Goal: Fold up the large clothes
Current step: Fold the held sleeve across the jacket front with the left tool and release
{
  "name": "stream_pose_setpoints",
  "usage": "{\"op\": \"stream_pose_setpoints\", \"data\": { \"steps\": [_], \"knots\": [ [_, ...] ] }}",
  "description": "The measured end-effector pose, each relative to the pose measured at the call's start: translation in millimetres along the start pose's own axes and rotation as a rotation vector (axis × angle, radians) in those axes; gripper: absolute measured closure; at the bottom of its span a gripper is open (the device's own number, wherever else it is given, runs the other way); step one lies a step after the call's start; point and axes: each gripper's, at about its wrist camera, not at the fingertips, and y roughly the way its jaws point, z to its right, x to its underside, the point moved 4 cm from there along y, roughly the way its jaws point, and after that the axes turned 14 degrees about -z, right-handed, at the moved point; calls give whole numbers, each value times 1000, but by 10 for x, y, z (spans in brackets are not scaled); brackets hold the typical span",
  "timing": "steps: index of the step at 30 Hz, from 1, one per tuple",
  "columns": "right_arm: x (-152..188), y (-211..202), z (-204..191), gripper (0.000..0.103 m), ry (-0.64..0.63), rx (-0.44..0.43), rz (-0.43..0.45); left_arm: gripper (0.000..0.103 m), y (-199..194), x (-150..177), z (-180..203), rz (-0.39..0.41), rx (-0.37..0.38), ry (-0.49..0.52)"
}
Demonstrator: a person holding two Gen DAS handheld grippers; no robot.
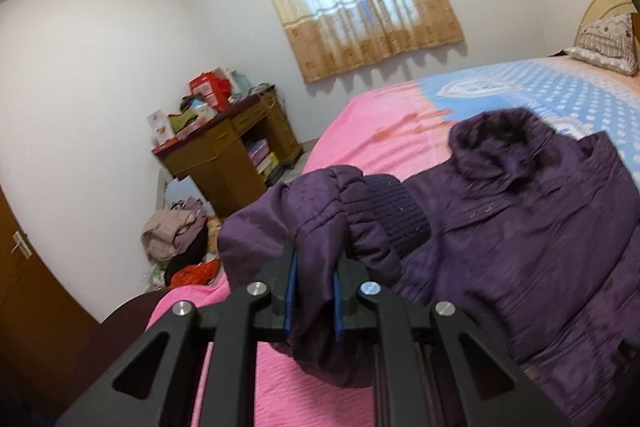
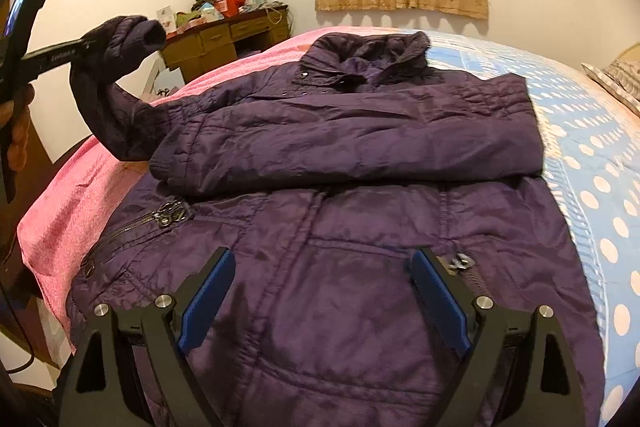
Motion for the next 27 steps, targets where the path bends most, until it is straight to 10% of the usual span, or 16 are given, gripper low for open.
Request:
{"op": "stream_pose_setpoints", "data": {
  "steps": [14,21,24,27],
  "knots": [
    [19,-204,585,13,141,66,29,87,-226,-298,1252,60,235,83],
    [-149,-324,784,13,161,64,13,6,-521,-138,1466,182,308,111],
    [-480,-361,863,13,199,-34,16,0,-561,-54,1102,248,265,77],
    [-853,-284,800,13,199,-110,22,0,-129,-17,687,137,173,10]
  ]
}}
